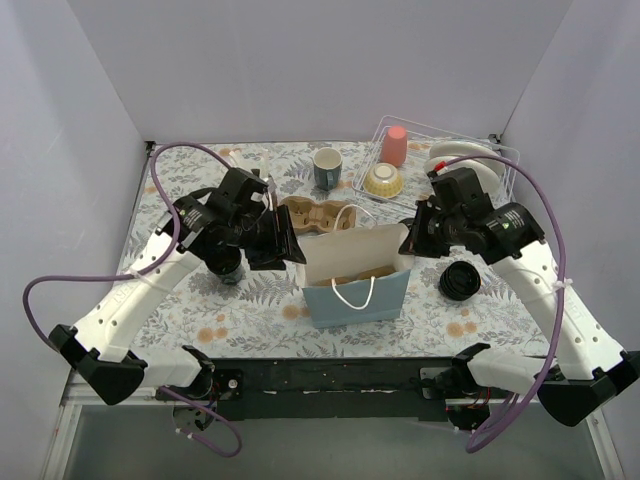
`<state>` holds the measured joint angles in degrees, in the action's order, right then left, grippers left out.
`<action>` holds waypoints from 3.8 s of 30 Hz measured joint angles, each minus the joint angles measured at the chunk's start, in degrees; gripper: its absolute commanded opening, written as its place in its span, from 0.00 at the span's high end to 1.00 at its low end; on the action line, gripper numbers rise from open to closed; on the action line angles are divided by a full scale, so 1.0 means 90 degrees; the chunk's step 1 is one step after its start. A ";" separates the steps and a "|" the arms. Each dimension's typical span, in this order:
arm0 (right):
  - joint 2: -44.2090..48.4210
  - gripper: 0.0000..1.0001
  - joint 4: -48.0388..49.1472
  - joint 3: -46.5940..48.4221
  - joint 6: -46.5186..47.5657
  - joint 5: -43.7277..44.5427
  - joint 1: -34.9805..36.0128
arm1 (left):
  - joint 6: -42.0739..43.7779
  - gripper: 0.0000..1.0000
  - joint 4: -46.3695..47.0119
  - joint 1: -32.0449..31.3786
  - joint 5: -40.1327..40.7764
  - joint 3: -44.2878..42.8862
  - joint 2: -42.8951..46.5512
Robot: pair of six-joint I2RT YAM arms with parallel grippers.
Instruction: Pack the takeout coffee
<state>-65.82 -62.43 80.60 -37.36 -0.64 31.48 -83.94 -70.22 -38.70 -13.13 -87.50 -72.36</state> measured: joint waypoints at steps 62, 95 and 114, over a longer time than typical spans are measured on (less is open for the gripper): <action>-0.2980 0.14 0.2268 -0.0505 0.2416 0.0772 -0.1588 | 0.1450 0.02 0.0087 -0.0012 0.1350 -0.0840 -0.0005; -0.3062 0.43 0.2404 -0.0578 0.2344 0.0879 -0.1610 | 0.1579 0.23 -0.0010 -0.0012 0.0702 -0.0891 -0.0070; -0.2373 0.56 0.1710 0.0095 0.2963 0.0792 -0.1615 | 0.1047 0.59 0.0109 -0.0012 0.1275 -0.0491 -0.0901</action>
<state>-87.18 -47.05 81.45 -10.70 6.48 16.95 -74.52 -69.23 -38.81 -1.65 -91.92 -80.47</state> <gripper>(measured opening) 0.773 0.504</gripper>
